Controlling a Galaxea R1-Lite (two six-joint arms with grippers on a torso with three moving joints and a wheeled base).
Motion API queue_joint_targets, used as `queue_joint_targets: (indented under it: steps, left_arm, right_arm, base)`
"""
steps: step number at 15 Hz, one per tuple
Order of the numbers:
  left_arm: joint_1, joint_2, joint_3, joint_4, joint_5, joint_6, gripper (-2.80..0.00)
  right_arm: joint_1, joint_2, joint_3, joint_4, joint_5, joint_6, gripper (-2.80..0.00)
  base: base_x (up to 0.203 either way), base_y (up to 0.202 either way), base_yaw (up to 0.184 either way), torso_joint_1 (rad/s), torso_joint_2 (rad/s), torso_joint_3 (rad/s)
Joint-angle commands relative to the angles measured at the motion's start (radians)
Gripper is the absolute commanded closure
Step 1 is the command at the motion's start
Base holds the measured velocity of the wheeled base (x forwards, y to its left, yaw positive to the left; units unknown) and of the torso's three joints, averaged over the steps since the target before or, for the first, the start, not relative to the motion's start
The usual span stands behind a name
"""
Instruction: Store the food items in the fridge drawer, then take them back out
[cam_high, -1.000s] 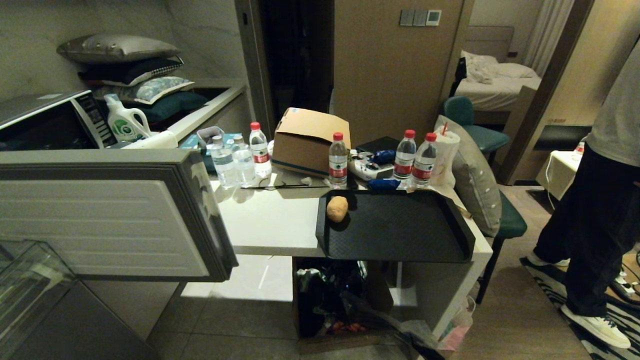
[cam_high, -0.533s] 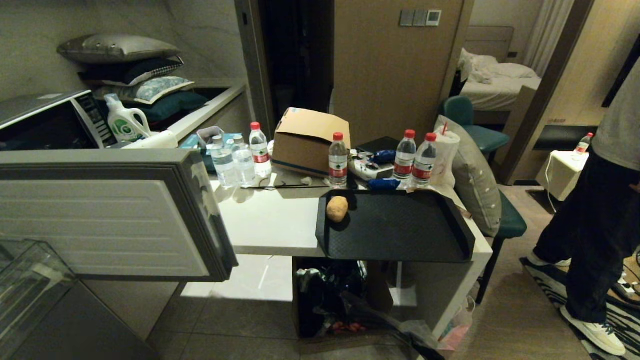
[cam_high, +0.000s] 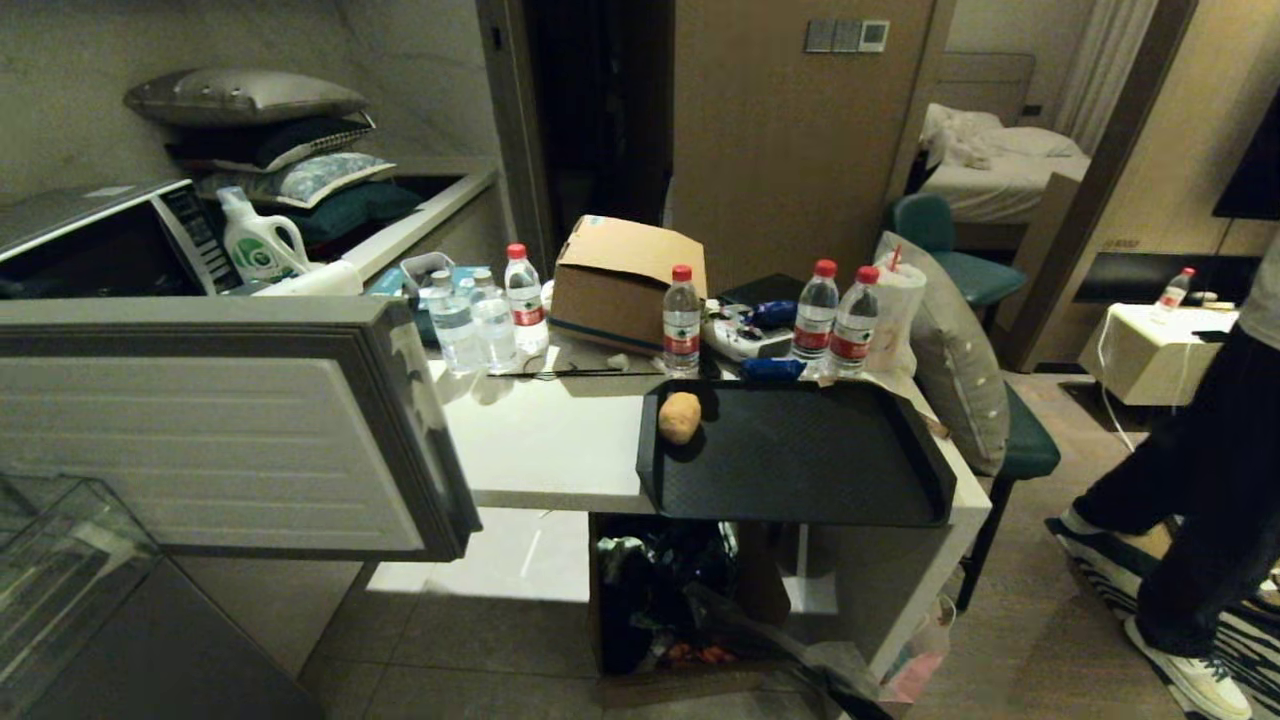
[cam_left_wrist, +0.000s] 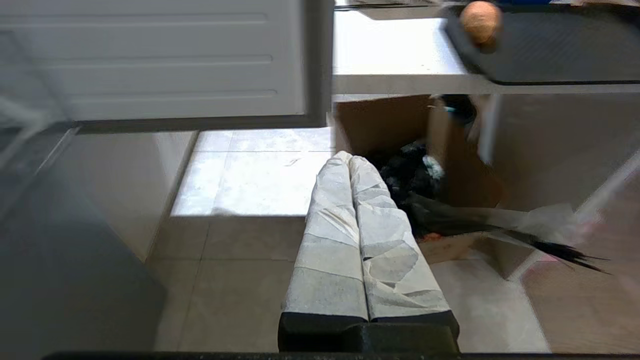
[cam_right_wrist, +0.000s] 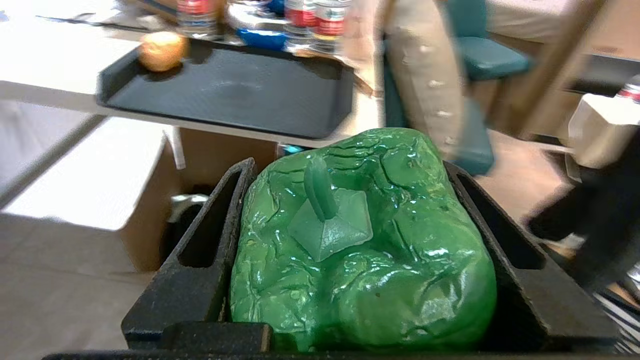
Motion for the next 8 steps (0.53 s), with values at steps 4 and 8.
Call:
queue_joint_targets:
  steps: [4,8]
  left_arm:
    - [0.000,0.002,0.000,0.000,0.000,-0.001,0.00]
    - [0.000,0.002,0.000,0.002,0.000,-0.001,0.00]
  right_arm:
    - [0.000,0.002,0.030,-0.002,-0.001,0.034,0.00]
    - [0.000,0.002,0.031,-0.003,-0.001,0.041,0.00]
  base:
    - [0.004,-0.007,0.155,0.003,0.00,0.001]
    - [0.002,-0.009,0.176,0.002,0.00,0.002]
